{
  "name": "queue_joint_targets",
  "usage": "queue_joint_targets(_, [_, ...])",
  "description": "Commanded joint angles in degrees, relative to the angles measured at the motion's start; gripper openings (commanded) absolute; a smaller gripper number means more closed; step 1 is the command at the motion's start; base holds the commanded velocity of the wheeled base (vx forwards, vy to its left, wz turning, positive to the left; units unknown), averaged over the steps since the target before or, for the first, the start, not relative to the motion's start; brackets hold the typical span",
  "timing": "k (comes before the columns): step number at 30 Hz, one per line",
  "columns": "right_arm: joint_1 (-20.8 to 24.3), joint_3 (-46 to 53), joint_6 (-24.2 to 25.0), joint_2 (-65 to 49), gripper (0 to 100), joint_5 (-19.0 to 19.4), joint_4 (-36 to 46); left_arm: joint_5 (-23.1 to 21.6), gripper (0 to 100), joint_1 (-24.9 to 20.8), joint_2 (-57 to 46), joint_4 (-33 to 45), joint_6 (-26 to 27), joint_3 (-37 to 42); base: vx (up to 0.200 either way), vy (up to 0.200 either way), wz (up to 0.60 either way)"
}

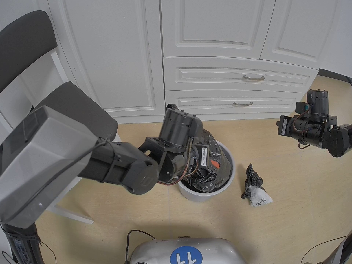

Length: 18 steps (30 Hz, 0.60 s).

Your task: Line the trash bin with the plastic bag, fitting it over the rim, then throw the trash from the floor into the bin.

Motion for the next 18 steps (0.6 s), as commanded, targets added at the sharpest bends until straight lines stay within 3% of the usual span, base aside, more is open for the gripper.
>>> queue_joint_targets(1, [-2.75,2.79,-2.79,-1.6,0,-0.02,-0.11,1.4,0,-0.67,8.14,4.45,-0.32,-9.19,0.0,0.0,0.0])
queue_joint_targets(7, [-3.19,3.41,-3.23,-1.87,0,-0.11,-0.2,4.56,0,-1.72,15.0,5.33,-0.67,-14.55,0.0,0.0,0.0])
queue_joint_targets(18, [-2.75,3.93,-3.32,-1.08,0,-0.02,-0.38,4.65,0,-1.64,23.78,5.77,-3.66,-23.34,0.0,0.0,0.0])
